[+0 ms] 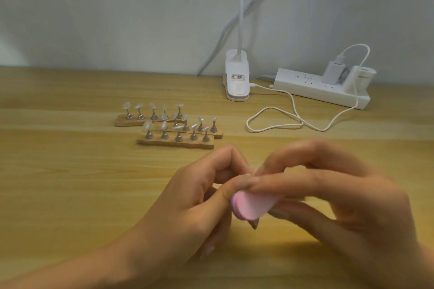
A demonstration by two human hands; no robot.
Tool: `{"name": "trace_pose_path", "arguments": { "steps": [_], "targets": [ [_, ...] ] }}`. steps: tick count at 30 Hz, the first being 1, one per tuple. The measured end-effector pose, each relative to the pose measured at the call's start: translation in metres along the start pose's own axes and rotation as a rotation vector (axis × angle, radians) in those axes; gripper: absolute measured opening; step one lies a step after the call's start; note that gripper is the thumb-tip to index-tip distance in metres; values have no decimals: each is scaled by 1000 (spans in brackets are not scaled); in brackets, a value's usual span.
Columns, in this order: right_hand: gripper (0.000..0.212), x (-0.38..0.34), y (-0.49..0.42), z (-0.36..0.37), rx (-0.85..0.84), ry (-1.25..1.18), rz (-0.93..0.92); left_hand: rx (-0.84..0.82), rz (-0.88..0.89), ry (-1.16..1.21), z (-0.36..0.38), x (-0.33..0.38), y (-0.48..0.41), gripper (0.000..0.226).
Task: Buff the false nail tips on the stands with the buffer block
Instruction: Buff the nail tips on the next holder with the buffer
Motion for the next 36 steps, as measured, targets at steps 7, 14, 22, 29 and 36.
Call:
{"name": "trace_pose_path", "arguments": {
  "steps": [7,14,22,29,36],
  "targets": [
    [16,5,0,-2,25,-44,36,-10,24,-36,1,3,1,20],
    [22,5,0,-4,37,-25,34,-12,38,-38,1,3,0,19],
    [21,4,2,-7,45,-5,50,-14,40,-77,3,3,-1,16],
    [22,3,3,-6,39,25,42,2,25,-104,3,4,0,16],
    [21,2,3,-6,22,17,49,6,10,-113,3,4,-1,16]
  ]
}}
Point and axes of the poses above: each hand's wrist, its own y-axis away from the middle knuckle, its own z-axis out of the palm, x = y × z, the point moved 7 cm from there along -y, towards the middle knuckle, and after that the axes turned 7 degrees about -x, right-handed, at the moved point
